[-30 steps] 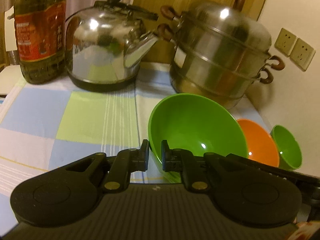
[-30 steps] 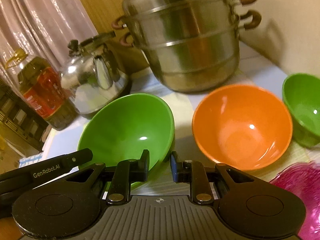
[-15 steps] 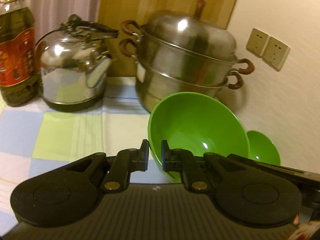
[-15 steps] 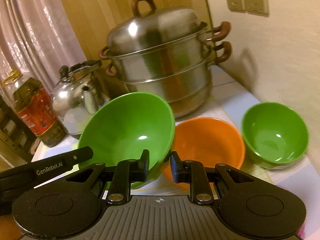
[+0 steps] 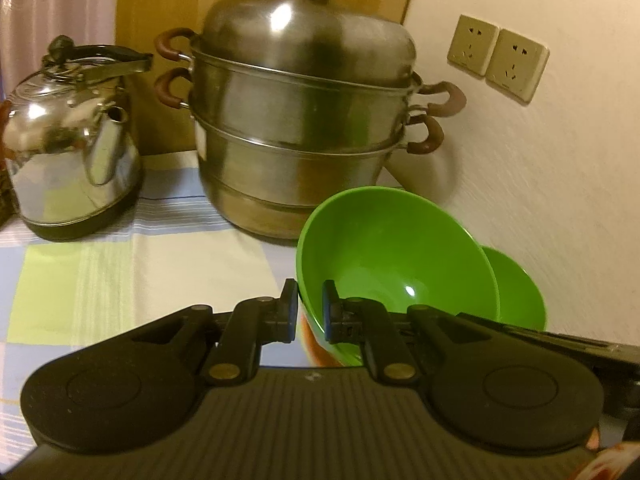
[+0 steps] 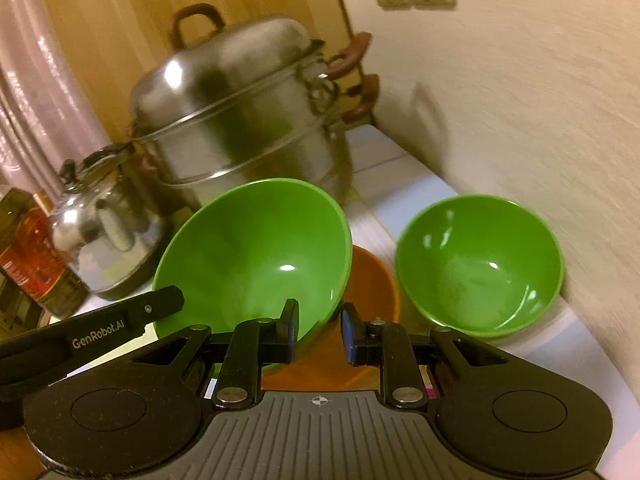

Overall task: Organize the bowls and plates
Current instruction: 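Carry the large green bowl with both grippers onto the orange bowl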

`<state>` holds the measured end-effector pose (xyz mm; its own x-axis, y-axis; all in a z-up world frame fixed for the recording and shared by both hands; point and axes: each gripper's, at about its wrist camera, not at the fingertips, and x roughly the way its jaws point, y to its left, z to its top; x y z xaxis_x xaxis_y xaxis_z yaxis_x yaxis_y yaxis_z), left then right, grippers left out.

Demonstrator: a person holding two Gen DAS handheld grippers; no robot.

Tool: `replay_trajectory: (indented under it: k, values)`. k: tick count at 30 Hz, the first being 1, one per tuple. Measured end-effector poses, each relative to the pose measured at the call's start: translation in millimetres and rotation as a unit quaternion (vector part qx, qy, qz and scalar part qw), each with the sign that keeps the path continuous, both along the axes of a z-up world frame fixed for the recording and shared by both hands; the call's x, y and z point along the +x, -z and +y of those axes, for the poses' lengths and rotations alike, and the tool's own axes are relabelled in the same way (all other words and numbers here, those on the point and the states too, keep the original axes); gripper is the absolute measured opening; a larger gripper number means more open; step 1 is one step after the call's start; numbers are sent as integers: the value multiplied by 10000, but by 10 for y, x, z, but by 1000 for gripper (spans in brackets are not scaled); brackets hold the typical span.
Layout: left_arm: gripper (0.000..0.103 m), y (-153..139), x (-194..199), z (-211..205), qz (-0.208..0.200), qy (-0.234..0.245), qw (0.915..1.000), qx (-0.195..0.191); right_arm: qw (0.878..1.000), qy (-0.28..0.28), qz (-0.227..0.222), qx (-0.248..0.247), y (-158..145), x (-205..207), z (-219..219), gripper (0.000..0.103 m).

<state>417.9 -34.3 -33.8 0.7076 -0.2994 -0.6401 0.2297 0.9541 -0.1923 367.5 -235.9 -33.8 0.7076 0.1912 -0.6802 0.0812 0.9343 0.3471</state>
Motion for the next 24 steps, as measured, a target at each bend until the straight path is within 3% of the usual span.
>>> replay_trajectory:
  k: [10, 24]
  values:
    - [10, 212, 68, -145, 183, 138, 9997, 110, 9991, 61, 419, -88, 222, 123, -135, 22]
    - [10, 316, 72, -156, 287, 181, 9992, 197, 9979, -31, 534, -354, 285, 167, -94, 22]
